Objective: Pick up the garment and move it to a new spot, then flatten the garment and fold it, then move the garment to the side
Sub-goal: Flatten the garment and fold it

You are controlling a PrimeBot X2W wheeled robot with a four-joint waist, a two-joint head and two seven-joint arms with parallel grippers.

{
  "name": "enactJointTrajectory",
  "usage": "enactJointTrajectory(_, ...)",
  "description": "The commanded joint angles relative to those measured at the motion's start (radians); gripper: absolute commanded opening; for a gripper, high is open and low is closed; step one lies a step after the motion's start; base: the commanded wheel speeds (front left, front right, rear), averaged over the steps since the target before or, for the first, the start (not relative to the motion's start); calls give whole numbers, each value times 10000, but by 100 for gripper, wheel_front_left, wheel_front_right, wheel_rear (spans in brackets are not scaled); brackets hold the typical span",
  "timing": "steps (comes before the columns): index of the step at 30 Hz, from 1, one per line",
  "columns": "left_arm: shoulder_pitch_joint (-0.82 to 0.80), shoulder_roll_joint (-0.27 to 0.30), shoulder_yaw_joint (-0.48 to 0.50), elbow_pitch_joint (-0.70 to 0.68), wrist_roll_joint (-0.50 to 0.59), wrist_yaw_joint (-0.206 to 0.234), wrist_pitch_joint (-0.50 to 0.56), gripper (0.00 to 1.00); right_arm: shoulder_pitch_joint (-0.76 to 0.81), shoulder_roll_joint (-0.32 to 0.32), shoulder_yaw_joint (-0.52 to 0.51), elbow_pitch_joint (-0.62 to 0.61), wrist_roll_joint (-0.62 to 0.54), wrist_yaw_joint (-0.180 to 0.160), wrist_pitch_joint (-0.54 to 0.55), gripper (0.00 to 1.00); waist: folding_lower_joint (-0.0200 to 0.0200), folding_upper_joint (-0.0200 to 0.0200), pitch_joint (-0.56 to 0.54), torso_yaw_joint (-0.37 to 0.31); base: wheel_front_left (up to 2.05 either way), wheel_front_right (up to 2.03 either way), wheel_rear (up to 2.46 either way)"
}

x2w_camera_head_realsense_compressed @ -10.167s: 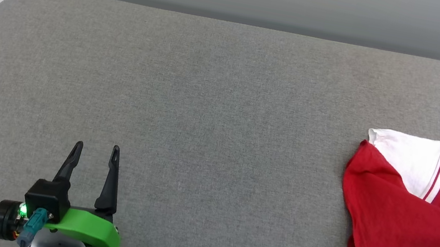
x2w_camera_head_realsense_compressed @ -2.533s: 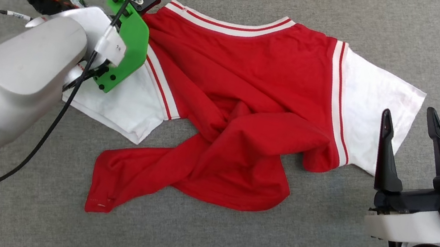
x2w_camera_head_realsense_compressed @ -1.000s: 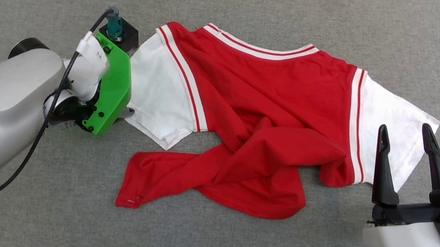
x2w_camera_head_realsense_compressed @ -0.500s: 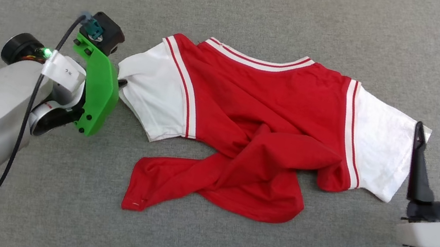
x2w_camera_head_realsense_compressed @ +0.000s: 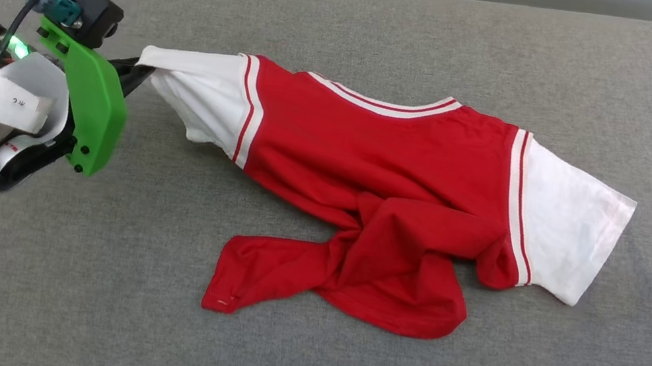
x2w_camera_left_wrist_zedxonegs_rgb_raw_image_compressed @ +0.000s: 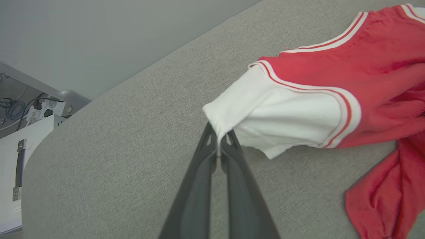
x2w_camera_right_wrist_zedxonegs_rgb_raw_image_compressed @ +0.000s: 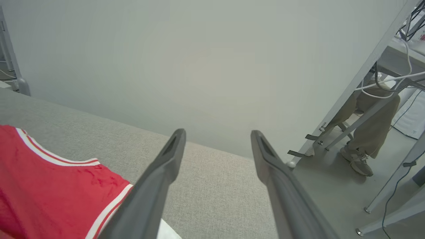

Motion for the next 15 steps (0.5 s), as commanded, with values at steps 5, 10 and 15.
enactJointTrajectory(5,280,300,70,-580,156,409,-186,0,-719,-1402,1261,643,1984,-7,2695,100,0,0,351,232,0,0,0)
enactJointTrajectory(10,247,319,95,-973,272,643,-270,0,-1252,-2602,2500,1219,3786,-7,5468,100,0,0,670,426,0,0,0)
enactJointTrajectory(15,70,271,145,-1280,455,797,-383,0,-1845,-3004,3116,1773,4957,-7,7349,100,0,0,1084,673,0,0,0)
